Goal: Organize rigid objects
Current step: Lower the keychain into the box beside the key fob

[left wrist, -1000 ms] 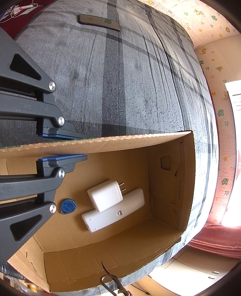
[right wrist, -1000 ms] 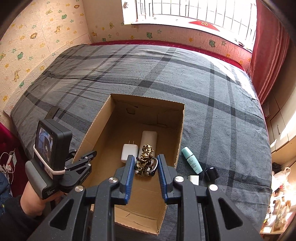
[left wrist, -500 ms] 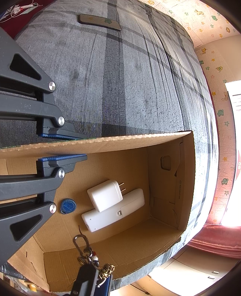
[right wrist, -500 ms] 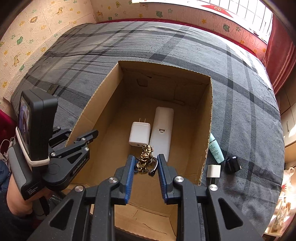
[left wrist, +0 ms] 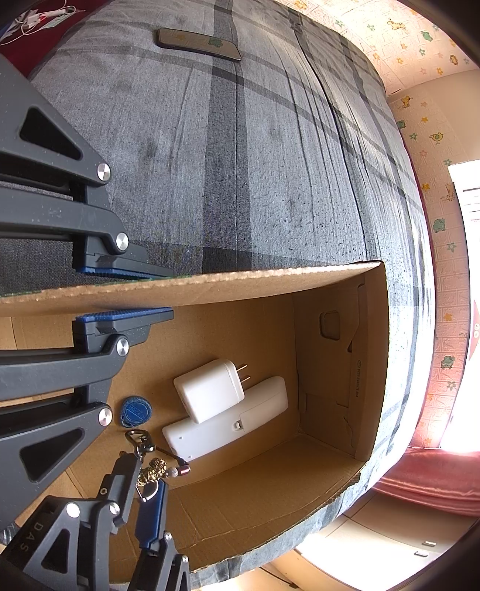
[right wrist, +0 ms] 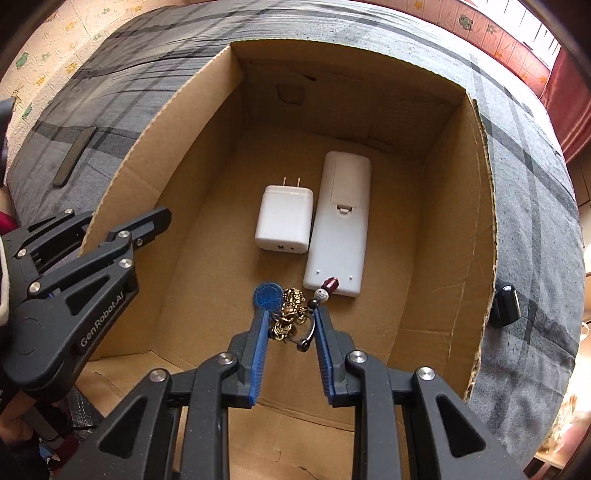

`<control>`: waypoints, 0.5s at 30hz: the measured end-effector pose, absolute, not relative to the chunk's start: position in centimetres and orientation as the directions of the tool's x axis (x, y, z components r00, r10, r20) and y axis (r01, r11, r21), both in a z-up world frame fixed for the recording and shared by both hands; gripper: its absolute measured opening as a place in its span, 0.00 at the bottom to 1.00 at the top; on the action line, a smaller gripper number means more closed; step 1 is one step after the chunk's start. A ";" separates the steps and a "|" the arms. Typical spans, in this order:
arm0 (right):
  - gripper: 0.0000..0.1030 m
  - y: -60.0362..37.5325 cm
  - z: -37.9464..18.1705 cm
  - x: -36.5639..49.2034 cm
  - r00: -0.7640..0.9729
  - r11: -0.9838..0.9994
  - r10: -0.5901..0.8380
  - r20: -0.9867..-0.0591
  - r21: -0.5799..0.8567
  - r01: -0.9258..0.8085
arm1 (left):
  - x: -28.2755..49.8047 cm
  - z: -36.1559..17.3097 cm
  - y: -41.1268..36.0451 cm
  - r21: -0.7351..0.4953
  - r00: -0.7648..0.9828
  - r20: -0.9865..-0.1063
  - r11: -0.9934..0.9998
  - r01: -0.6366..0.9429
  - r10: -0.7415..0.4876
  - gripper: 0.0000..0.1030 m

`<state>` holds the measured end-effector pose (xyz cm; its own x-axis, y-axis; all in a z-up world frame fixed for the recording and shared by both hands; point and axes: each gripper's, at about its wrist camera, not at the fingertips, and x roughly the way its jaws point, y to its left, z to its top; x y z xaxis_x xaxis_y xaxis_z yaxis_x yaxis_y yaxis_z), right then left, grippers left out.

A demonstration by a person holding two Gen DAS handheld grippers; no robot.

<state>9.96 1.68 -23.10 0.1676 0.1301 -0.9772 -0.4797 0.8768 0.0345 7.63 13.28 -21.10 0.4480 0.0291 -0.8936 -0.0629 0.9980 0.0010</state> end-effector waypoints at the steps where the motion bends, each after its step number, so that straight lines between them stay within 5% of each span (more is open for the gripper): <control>1: 0.25 1.7 -23.4 10.0 0.157 0.878 0.128 -0.979 0.038 -0.478 | 7.6 -21.1 13.3 0.001 0.448 -0.894 0.998 -0.063 0.029 0.15; 15: 0.26 1.8 -25.8 10.5 0.115 0.879 0.107 -0.988 0.040 -0.476 | 7.6 -21.0 13.2 0.003 0.448 -0.893 0.998 -0.063 0.031 0.15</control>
<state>10.53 1.82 -25.79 0.1145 0.1070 -0.9876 -0.4758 0.8787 0.0401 7.62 13.23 -20.97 0.4484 0.0307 -0.8933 -0.0626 0.9980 0.0029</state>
